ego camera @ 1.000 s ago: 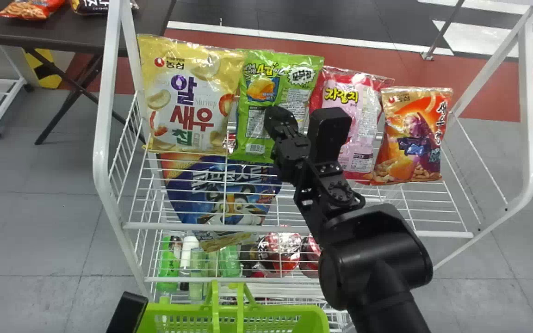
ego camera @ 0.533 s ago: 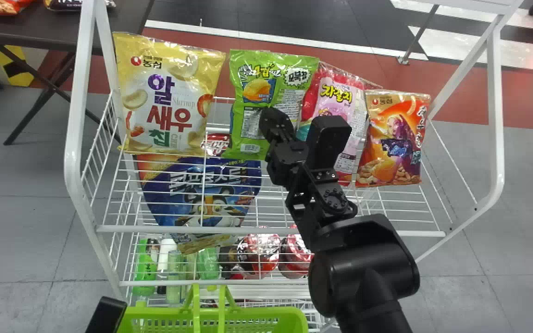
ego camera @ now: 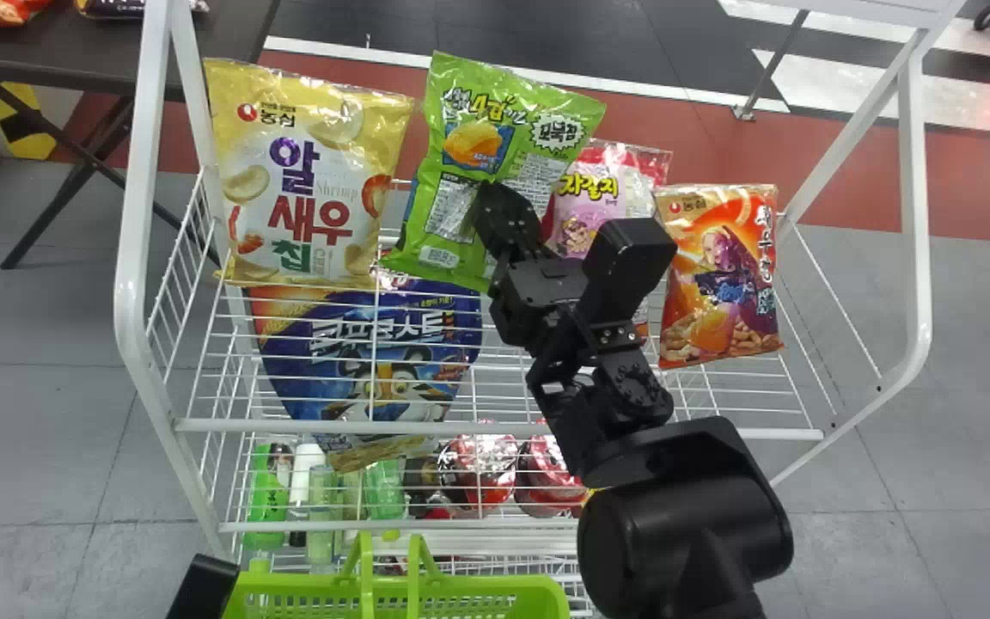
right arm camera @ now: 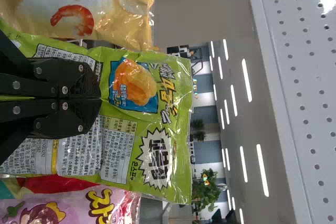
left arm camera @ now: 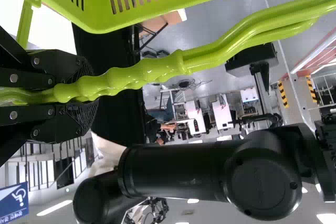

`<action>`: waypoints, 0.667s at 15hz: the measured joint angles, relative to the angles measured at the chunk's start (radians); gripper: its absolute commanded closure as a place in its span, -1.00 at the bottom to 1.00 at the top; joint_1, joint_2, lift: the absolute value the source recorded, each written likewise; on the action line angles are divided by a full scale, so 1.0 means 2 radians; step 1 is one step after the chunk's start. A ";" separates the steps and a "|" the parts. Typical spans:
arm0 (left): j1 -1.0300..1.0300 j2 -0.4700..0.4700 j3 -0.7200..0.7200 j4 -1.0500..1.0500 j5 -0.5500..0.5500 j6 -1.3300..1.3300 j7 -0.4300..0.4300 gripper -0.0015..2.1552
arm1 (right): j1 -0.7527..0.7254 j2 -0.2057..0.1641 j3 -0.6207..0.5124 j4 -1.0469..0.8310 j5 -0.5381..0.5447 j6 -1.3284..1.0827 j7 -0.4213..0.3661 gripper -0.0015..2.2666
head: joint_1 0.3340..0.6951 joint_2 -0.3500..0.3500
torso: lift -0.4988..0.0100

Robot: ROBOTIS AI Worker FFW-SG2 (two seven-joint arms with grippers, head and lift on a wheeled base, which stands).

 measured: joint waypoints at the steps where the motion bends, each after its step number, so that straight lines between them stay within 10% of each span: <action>1: 0.000 0.000 0.000 0.000 0.000 0.000 0.000 0.66 | 0.004 -0.001 0.000 -0.005 -0.008 0.002 0.006 0.96 | 1.00 -0.62 | 0.90; 10: -0.001 0.000 0.000 0.002 -0.002 -0.004 0.001 0.66 | 0.095 -0.021 0.016 -0.134 -0.028 0.059 0.068 0.96 | 1.00 -0.45 | 0.90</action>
